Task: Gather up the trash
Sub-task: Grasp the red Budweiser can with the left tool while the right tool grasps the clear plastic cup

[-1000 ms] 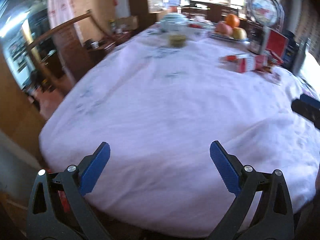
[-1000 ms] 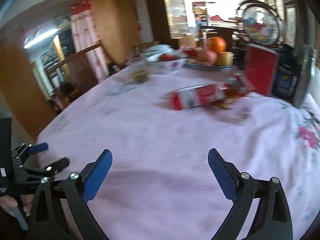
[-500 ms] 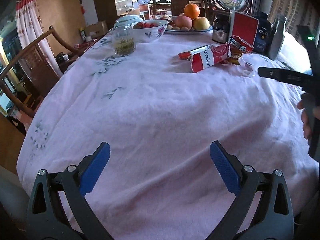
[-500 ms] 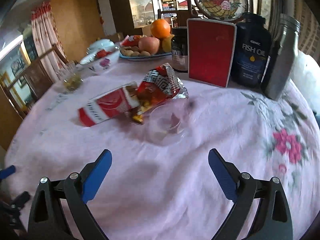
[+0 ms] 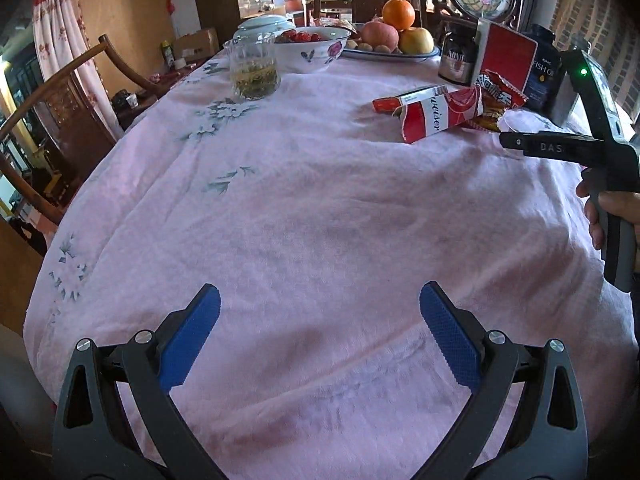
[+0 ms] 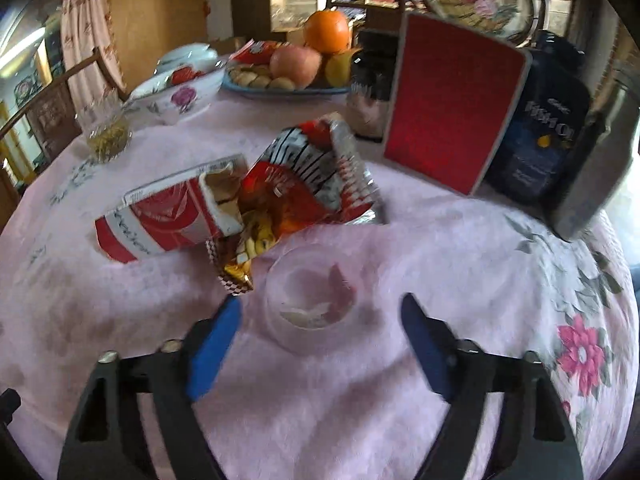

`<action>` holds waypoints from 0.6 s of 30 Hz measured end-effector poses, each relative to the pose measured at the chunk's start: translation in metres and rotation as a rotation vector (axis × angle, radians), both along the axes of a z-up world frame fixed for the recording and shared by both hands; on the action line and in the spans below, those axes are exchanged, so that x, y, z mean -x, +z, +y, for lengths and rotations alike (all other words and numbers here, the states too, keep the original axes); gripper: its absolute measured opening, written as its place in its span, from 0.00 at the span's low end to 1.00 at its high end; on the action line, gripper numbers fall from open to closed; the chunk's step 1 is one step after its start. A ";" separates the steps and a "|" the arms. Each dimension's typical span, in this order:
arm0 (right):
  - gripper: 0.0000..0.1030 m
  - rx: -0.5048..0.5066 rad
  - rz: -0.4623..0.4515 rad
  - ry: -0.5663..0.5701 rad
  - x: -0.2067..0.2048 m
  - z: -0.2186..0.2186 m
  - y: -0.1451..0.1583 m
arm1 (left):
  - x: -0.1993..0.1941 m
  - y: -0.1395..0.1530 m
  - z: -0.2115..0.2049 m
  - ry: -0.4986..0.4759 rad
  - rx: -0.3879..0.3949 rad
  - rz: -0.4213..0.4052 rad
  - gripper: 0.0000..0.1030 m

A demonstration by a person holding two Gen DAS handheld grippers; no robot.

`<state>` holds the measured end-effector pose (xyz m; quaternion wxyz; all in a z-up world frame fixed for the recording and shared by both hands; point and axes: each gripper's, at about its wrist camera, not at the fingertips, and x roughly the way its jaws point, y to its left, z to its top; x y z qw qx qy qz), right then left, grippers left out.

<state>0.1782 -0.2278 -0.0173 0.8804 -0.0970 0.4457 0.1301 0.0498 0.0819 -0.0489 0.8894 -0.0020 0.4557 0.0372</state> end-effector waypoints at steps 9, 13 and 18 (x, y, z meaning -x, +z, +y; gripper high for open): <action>0.55 -0.029 0.023 0.003 -0.003 0.003 -0.003 | -0.005 -0.003 0.001 -0.001 0.037 0.028 0.93; 0.55 -0.057 0.029 -0.005 0.013 -0.003 0.004 | -0.008 -0.003 0.001 0.003 0.036 0.026 0.93; 0.55 -0.117 0.048 -0.034 0.044 -0.017 0.015 | -0.019 -0.004 -0.004 -0.019 0.029 0.026 0.93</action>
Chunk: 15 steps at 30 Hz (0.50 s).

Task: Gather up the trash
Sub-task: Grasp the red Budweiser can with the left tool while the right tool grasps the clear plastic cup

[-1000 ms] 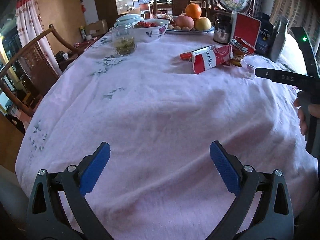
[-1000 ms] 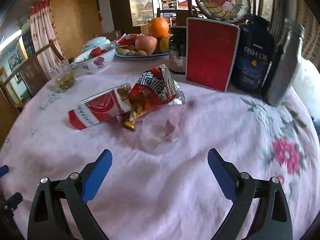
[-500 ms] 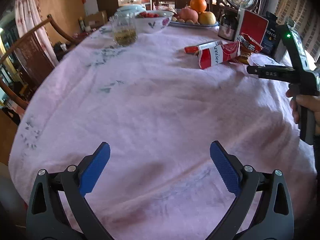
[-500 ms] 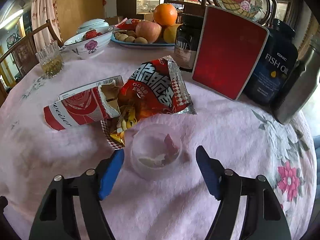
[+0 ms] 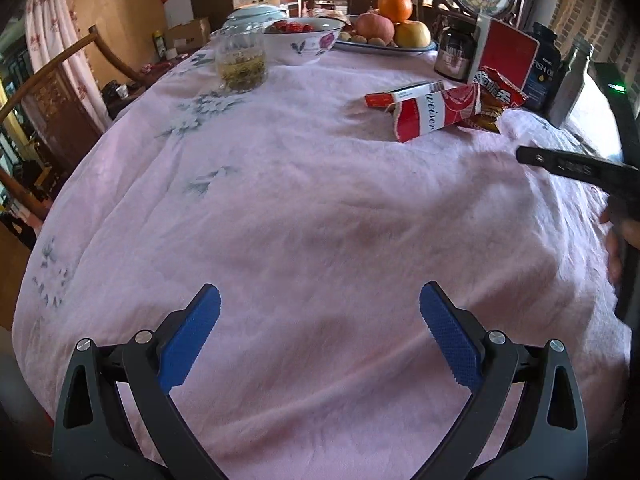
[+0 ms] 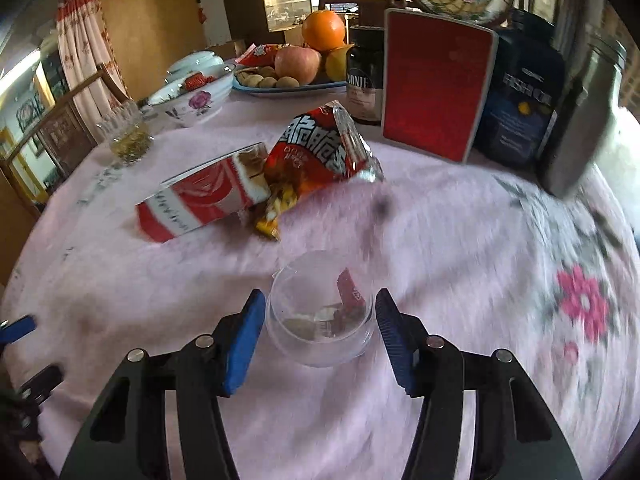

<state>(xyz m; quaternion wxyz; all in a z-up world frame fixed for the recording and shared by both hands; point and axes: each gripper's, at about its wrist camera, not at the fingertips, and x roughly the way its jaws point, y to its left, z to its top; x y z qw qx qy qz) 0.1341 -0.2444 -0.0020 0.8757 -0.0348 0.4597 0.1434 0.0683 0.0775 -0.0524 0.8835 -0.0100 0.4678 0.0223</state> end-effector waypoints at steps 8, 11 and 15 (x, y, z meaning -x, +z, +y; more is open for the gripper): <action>0.55 -0.091 -0.029 -0.022 0.029 -0.008 0.004 | -0.050 0.004 -0.019 -0.083 -0.020 -0.035 0.93; 0.55 -0.107 -0.038 -0.013 0.029 -0.010 0.004 | -0.073 0.008 -0.030 -0.117 -0.024 -0.052 0.93; 0.55 -0.140 -0.029 -0.023 0.027 -0.018 0.002 | -0.099 0.010 -0.047 -0.167 -0.075 -0.065 0.89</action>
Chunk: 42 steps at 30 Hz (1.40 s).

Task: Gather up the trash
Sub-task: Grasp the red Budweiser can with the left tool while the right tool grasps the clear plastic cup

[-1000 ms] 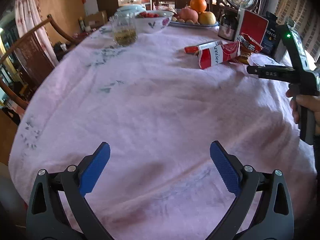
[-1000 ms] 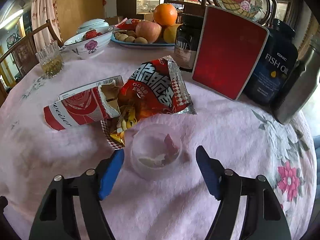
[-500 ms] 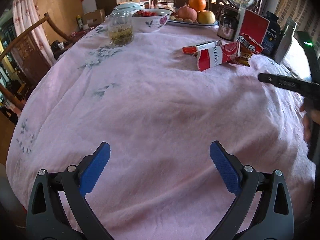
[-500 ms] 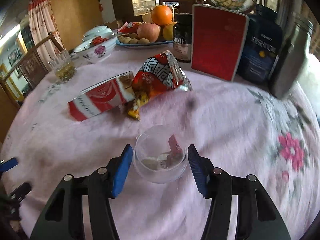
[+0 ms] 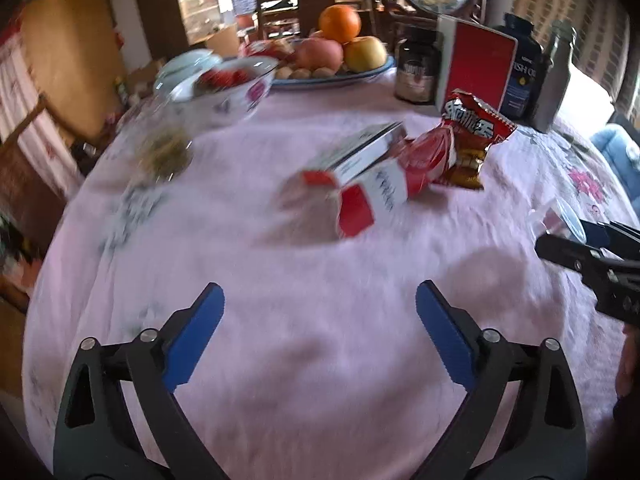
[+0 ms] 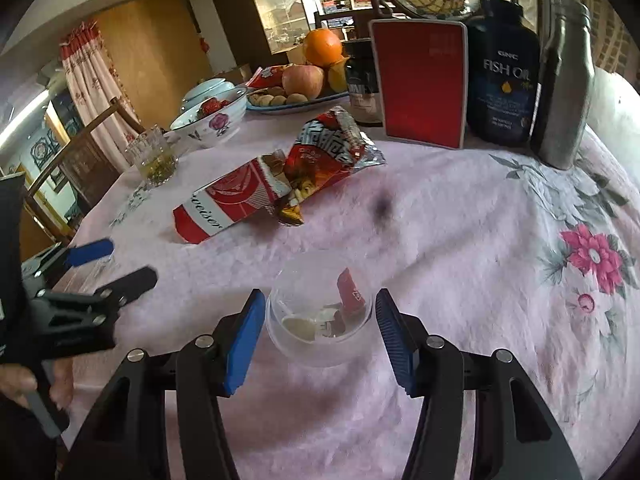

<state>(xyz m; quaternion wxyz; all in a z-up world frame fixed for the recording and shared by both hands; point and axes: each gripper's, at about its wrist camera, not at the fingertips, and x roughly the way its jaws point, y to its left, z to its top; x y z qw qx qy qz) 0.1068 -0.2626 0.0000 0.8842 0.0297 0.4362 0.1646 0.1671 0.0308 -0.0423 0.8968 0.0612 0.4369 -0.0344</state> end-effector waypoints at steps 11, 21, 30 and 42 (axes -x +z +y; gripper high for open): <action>0.55 -0.017 0.028 0.042 0.000 0.002 -0.006 | -0.046 -0.011 -0.016 -0.041 -0.062 0.019 0.70; 0.55 -0.015 0.027 0.076 0.004 0.007 -0.004 | -0.063 -0.019 -0.041 -0.118 -0.099 0.020 0.56; 0.55 -0.012 0.025 0.082 0.007 0.007 -0.003 | -0.065 -0.023 -0.050 -0.147 -0.068 0.053 0.46; 0.55 -0.013 0.020 0.064 0.007 0.004 -0.001 | -0.050 -0.014 -0.050 -0.198 0.099 0.136 0.44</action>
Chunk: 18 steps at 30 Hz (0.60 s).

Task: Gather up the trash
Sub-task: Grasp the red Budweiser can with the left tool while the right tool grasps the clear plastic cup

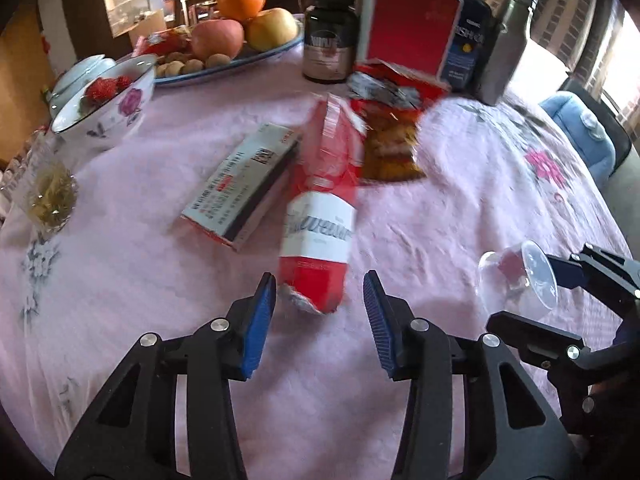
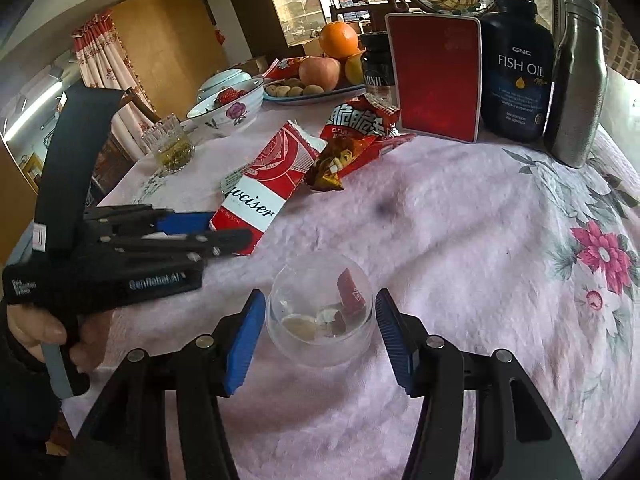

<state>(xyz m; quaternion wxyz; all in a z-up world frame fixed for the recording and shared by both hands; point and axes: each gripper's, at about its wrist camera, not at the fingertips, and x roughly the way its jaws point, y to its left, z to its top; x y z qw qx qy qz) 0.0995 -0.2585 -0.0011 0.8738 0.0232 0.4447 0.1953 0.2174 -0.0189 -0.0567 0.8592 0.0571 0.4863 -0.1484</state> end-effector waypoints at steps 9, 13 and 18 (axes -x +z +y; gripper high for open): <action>0.55 0.001 0.000 0.004 0.000 0.002 0.000 | -0.011 0.008 0.000 0.038 -0.001 -0.021 0.44; 0.55 -0.003 0.002 0.004 0.001 0.001 0.000 | -0.017 0.008 -0.011 0.010 -0.011 -0.030 0.44; 0.55 -0.005 0.010 0.002 0.001 0.002 0.000 | -0.027 0.006 -0.022 0.017 -0.036 -0.033 0.44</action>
